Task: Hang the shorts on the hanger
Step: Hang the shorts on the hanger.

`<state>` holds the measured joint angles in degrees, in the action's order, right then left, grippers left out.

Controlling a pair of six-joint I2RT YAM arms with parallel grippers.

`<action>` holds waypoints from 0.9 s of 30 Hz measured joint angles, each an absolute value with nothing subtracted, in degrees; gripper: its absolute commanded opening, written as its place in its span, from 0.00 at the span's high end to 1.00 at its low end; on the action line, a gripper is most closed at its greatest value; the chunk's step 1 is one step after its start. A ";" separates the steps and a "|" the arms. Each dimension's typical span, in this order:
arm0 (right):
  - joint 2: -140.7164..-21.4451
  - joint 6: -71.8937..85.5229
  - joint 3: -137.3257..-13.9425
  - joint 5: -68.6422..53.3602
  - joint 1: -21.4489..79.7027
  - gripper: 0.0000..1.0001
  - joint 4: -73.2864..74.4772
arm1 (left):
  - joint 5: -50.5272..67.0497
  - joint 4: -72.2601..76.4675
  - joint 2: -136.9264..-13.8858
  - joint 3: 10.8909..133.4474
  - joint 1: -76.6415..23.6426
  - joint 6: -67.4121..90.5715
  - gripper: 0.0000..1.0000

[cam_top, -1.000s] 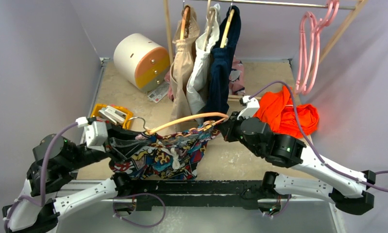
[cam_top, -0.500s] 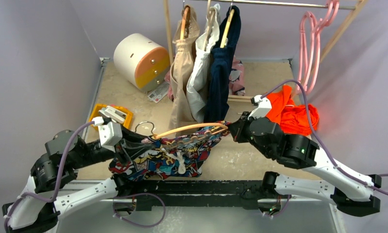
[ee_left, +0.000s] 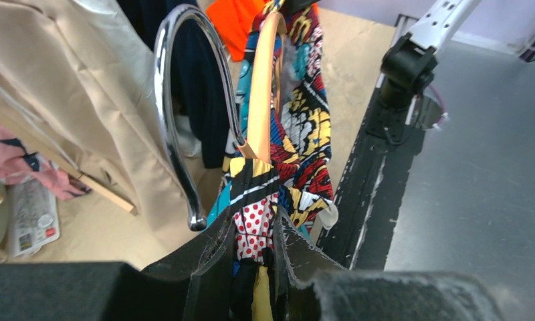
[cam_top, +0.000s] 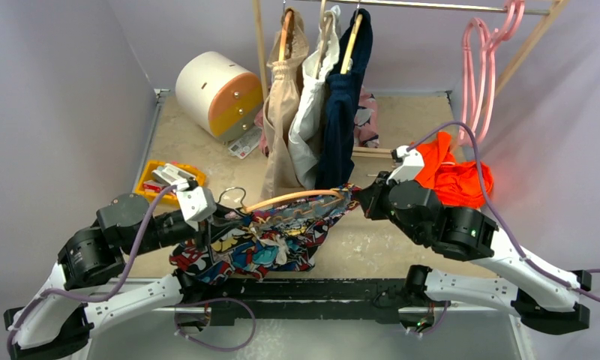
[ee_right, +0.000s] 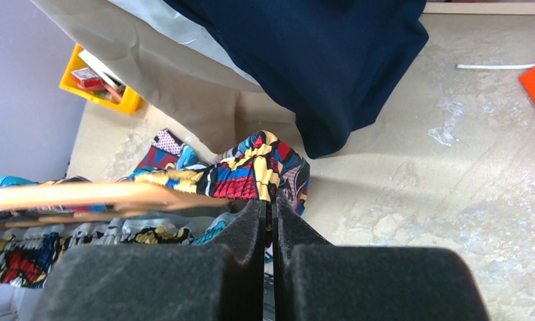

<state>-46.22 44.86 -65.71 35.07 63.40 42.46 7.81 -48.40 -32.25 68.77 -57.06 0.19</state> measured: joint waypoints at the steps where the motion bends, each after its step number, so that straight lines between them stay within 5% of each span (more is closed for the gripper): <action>1: -46.22 44.80 -65.89 35.07 63.40 1.00 42.74 | 7.05 -48.77 -32.40 68.77 -57.06 -0.23 1.00; 16: -47.22 39.27 -67.83 28.34 63.37 1.00 40.95 | 3.79 -46.30 -37.60 62.43 -57.06 -2.81 1.00; 27: -47.59 30.85 -73.47 16.60 63.37 1.00 30.22 | 5.41 -31.42 -33.80 53.71 -57.06 1.48 1.00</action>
<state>-47.59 30.85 -73.47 16.60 63.37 30.22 5.41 -31.42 -33.80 53.71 -57.06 1.48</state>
